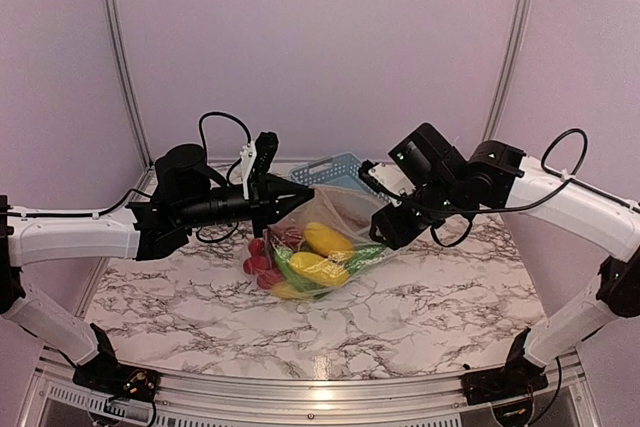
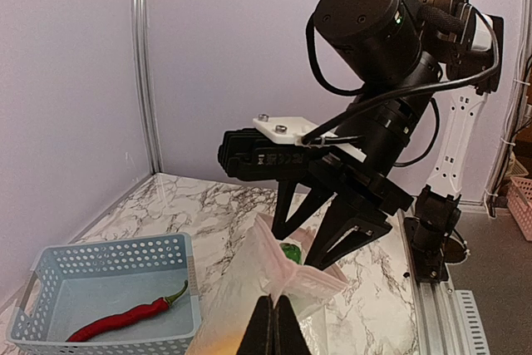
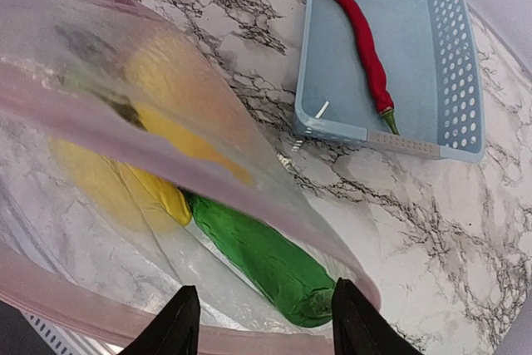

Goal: Open the zip-top bag and remove the fake food
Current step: Pick up the fake vegetable from the zipper food storage bag.

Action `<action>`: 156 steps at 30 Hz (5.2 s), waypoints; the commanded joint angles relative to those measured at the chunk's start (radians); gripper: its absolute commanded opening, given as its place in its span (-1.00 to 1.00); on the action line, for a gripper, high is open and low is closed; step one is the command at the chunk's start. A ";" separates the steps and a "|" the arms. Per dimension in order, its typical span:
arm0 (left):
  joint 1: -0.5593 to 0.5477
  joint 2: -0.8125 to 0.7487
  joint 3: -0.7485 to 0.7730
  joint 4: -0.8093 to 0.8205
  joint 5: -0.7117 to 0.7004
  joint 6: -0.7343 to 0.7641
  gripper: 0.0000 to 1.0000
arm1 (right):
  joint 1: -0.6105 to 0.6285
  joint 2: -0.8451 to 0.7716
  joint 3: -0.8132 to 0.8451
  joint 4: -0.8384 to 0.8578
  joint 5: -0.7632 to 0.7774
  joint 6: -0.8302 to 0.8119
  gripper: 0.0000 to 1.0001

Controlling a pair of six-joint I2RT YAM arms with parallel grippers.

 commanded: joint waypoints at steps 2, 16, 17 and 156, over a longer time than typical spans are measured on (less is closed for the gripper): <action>-0.010 0.010 -0.013 0.039 -0.009 -0.002 -1.00 | 0.007 0.033 0.015 -0.037 0.005 0.018 0.05; -0.018 0.007 -0.022 0.057 -0.037 -0.002 -1.00 | 0.007 0.062 0.052 -0.125 0.096 0.070 0.03; -0.018 0.007 -0.022 0.057 -0.038 -0.003 -1.00 | 0.007 0.064 0.057 -0.130 0.099 0.074 0.03; 0.079 -0.182 -0.257 0.006 -0.698 -0.174 -1.00 | -0.024 0.106 0.502 0.261 0.064 0.097 -0.94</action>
